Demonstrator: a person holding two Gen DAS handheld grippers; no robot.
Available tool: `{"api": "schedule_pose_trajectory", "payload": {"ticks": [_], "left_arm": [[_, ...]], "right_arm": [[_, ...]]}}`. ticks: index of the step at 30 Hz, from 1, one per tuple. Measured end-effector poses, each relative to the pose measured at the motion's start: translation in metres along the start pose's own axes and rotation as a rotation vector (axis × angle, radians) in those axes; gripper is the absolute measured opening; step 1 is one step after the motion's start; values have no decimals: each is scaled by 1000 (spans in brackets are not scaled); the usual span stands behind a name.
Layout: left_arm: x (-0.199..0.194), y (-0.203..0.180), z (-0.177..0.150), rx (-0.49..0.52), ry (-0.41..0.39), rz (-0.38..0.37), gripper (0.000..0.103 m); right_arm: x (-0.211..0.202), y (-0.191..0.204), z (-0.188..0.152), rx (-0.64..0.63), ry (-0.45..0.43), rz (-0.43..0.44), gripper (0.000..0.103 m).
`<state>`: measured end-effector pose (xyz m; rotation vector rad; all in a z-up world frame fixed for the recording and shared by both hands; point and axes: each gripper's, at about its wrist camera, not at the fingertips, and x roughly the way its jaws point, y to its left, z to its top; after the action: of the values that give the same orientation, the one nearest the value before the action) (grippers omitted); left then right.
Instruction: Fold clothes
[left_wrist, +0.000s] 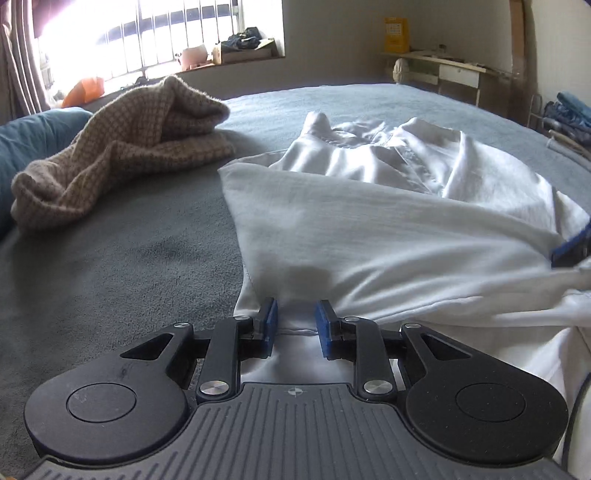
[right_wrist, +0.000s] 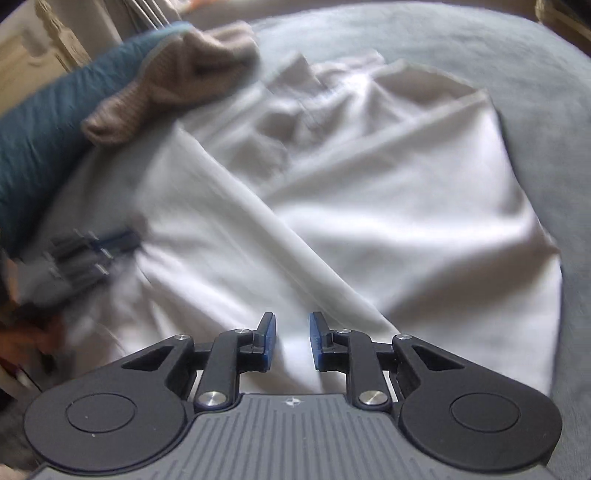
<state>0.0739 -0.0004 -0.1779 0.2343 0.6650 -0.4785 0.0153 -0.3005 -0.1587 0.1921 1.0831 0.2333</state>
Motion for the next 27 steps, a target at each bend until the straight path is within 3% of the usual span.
{"api": "schedule_pose_trajectory", "payload": {"ticks": [7,11,15,18,22,27], "left_arm": [[-31,1,13,-7,-32,36,28],[-55,-18,19,39,-67,-29,34],[-64,-52,20,100,-47,-104,36],[-50,-77,15,122,15,-137,36],[-31,-93,3,145,73,-111,36],[-56,-88,12,167,42,-90,38]], "right_arm": [[-38,-15,-12,96,-146,33,20],[-80,-13,-29,51,-201,19,20],[-93,-19,-56,44,-184,-15,20],[-85,-27,-77,67,-150,-57,20],[-65,-40,-98,90,-110,-127,19],[-94,-42,-104,80,-204,-61,20]]}}
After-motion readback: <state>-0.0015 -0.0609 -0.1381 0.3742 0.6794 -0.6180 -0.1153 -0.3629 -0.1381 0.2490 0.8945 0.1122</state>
